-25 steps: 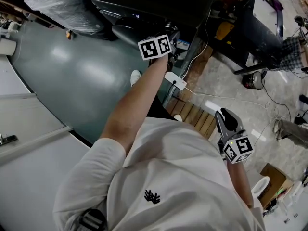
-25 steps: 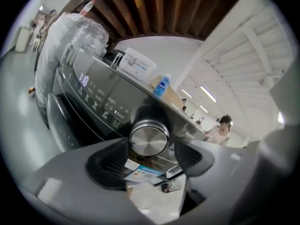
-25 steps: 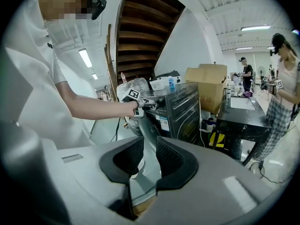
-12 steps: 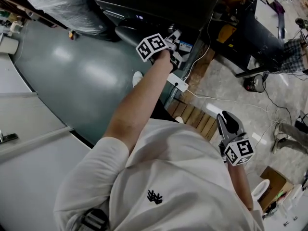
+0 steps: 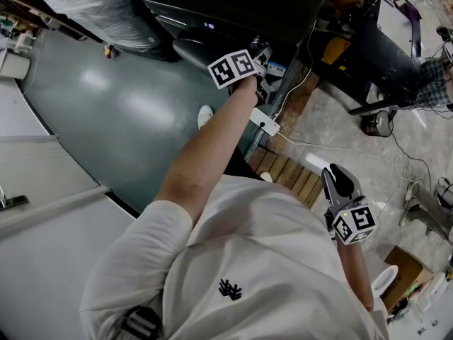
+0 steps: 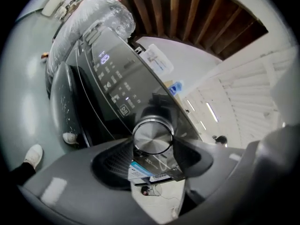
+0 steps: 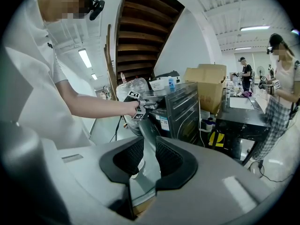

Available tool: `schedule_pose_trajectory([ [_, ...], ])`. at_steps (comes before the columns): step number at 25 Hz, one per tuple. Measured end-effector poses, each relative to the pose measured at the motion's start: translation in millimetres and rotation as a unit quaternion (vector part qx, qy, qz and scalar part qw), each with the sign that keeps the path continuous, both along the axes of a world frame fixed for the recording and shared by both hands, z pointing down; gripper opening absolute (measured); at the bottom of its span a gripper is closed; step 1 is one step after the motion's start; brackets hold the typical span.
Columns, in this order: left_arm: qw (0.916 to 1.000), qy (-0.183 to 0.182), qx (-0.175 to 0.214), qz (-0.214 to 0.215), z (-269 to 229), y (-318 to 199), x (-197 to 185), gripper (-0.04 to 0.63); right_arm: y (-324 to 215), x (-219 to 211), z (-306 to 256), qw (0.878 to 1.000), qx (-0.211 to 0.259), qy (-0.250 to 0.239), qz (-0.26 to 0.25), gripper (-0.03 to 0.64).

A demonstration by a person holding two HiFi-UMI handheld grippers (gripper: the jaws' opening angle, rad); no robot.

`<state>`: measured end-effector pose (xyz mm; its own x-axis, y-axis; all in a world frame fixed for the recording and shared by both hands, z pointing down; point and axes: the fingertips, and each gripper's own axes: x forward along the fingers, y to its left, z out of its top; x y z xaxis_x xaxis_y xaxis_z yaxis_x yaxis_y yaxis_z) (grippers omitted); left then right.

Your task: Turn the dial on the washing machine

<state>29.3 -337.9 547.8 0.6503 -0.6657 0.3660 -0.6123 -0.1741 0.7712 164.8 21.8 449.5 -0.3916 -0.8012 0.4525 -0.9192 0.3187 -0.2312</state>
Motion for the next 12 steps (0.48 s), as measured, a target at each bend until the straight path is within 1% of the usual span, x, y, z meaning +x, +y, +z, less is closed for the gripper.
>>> schedule_pose_trajectory([
  [4,0.9970,-0.072,0.025,0.013,-0.2,0.6,-2.1,0.318,0.1,0.4,0.7,1.000,0.003,-0.001,-0.001,0.071],
  [5,0.9959,-0.084,0.029,0.015,-0.5,0.5,-2.6,0.318,0.2,0.6,1.3,1.000,0.003,-0.002,-0.001,0.071],
  [7,0.9957,-0.086,0.031,0.014,-0.9,0.3,-2.9,0.319,0.4,0.3,0.9,1.000,0.003,-0.001,-0.001,0.071],
  [12,0.9976,-0.065,0.024,0.011,0.5,3.2,-1.6,0.319,0.8,2.8,2.2,1.000,0.005,-0.003,0.000,0.071],
])
